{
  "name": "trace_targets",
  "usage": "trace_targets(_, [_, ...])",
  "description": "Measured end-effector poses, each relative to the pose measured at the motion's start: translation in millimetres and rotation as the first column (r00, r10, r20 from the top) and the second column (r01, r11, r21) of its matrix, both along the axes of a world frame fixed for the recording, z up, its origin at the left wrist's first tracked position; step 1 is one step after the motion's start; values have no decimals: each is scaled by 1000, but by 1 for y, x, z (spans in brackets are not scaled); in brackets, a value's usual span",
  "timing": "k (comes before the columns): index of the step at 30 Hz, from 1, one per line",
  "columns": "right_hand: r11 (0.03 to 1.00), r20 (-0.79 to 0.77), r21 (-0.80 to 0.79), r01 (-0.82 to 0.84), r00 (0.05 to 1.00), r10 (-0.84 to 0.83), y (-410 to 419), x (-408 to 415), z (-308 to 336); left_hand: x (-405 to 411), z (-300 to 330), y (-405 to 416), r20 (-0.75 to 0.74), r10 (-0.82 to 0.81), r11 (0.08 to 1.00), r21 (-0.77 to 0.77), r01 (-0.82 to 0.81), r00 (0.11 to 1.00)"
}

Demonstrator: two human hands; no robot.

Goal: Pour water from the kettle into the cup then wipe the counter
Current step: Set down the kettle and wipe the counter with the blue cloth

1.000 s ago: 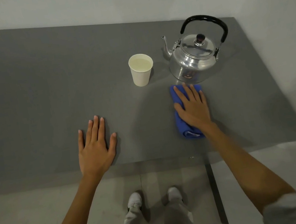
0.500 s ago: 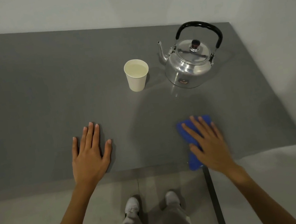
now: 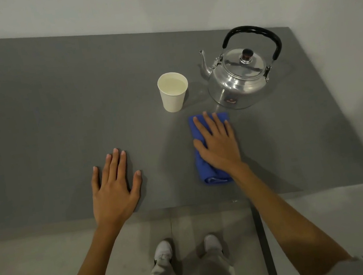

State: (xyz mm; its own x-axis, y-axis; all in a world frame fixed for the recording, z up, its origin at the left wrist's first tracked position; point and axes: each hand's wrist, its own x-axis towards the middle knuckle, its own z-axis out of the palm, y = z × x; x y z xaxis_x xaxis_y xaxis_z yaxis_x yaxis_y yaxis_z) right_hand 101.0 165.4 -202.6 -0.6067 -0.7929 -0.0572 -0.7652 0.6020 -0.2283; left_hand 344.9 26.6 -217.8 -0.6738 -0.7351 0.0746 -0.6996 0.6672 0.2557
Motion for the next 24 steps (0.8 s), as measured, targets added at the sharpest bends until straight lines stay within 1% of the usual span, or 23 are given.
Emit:
trace_targets(2, [991, -12, -20, -135, 991, 135, -2, 29, -1, 1, 0, 0, -1, -3, 1000, 0, 3, 1000])
trace_targets(4, [964, -25, -25, -264, 964, 263, 14, 51, -4, 1, 0, -1, -5, -5, 1000, 5, 5, 1000])
trace_targets(6, [948, -20, -12, -319, 948, 319, 43, 58, -8, 2, -1, -1, -12, -3, 1000, 10, 3, 1000])
trace_targets(8, [957, -33, -7, -290, 956, 290, 68, 51, -9, 2, -1, -1, -19, -2, 1000, 20, 2, 1000])
trace_targets(10, [972, -45, -12, -233, 972, 232, 73, 38, -8, 2, -1, -1, -17, -1, 1000, 23, 2, 1000])
trace_targets(16, [997, -32, -58, -45, 999, 43, 13, -10, -6, 1, 1, -1, -4, -3, 1000, 20, 3, 1000])
trace_targets(24, [994, -53, -58, -95, 994, 92, -62, -53, 0, 0, 1, -1, 7, 7, 1000, 11, -7, 1000])
